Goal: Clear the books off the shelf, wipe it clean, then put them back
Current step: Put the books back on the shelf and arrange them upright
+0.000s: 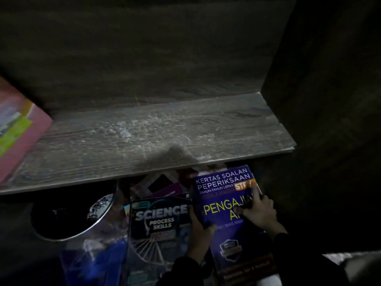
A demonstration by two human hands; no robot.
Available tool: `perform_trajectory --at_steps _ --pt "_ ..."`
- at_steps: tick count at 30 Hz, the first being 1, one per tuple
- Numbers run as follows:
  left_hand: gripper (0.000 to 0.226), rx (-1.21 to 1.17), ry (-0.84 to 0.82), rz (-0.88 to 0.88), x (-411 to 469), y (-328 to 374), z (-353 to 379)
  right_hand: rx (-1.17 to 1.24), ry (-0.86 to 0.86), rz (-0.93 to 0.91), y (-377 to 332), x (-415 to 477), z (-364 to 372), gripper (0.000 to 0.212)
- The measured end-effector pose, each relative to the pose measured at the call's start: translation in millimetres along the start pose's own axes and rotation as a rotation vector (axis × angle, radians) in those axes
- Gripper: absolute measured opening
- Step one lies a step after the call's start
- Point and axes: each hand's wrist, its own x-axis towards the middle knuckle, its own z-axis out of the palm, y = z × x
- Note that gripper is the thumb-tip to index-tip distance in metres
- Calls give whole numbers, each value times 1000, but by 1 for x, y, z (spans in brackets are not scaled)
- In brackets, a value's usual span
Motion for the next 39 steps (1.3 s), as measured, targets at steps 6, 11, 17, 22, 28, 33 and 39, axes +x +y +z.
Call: perform_trajectory --at_steps 6,11,17,22,28,33,39 --pt "117 -352 30 -38 8 -14 2 26 -18 -24 -3 2 3 112" --pt "104 -265 101 -106 11 -21 -13 45 76 -37 0 -5 11 97" --pt "82 -263 67 -113 10 -22 -11 129 93 96 0 -17 23 98" --pt "82 -304 -1 -110 9 -16 1 123 99 81 8 -16 33 100" --pt "77 -198 124 -154 17 -22 18 148 133 57 14 -16 27 97" --pt "80 -279 214 -151 28 -26 21 207 94 27 16 -15 20 98" --pt "76 -330 236 -211 23 -29 7 180 19 -25 12 -20 21 97"
